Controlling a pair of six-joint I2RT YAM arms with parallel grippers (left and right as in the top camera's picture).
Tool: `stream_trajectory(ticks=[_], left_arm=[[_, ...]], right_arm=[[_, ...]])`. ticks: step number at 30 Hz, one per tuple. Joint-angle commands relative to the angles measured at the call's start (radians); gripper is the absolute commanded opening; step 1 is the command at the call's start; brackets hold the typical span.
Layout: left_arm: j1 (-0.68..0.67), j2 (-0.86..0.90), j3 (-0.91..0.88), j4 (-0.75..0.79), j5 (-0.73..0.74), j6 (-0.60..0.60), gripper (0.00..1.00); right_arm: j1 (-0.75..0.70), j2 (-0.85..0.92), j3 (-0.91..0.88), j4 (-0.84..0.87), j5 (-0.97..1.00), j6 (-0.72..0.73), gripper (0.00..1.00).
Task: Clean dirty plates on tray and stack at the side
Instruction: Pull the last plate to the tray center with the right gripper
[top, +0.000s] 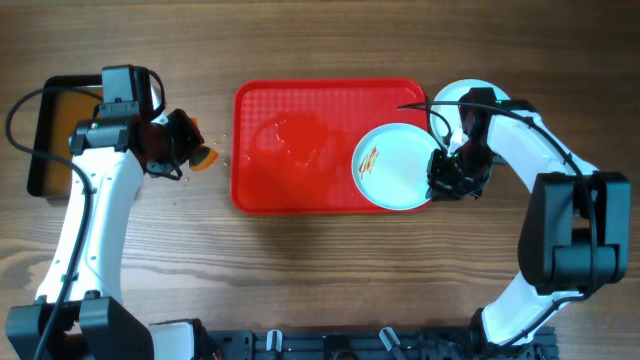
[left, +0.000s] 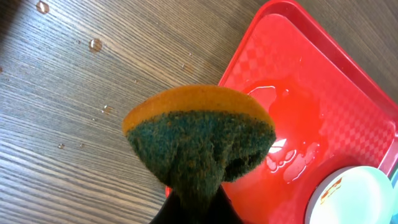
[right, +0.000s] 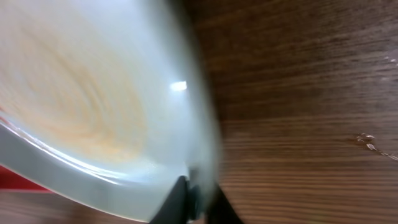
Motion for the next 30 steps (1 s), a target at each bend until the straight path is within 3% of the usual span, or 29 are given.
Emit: stream_trajectory(ticks=[1,8,11,16,20,21,24,28,30], left_arm=[[-0.004,-0.010,-0.006,0.008,0.013,-0.005,0.04],[-0.004,-0.010,-0.006,0.013,0.013,-0.006,0.04],[-0.004,-0.010,-0.006,0.013,0.053,-0.005,0.04],[-0.051,-0.008,-0.006,0.026,0.099,-0.005,0.04],[-0.211,0.061,-0.006,0.124,0.098,-0.006,0.04],[-0.247,0.088,-0.006,0.148,0.098,-0.006,0.04],[-0.336,0.182,-0.006,0.210,0.098,-0.006,0.04],[-0.381,0.250,-0.006,0.249,0.098,-0.006,0.04],[-0.388,0.255,-0.006,0.260,0.095,-0.006,0.04]], right_arm=[[0.013,-0.015,0.004,0.007,-0.040,-0.014,0.04],[0.201,-0.015,0.004,0.234,-0.112,0.079,0.04],[0.279,-0.014,0.003,0.441,0.029,0.208,0.05],[0.323,0.039,0.003,0.553,0.059,0.170,0.04],[0.332,0.137,0.003,0.550,0.001,0.118,0.04],[0.332,0.141,0.003,0.547,-0.008,0.116,0.11],[0.332,0.138,0.004,0.541,-0.031,0.071,0.62],[0.328,0.083,0.017,0.544,0.008,0.064,0.63],[0.328,0.066,0.040,0.590,0.011,-0.066,0.61]])
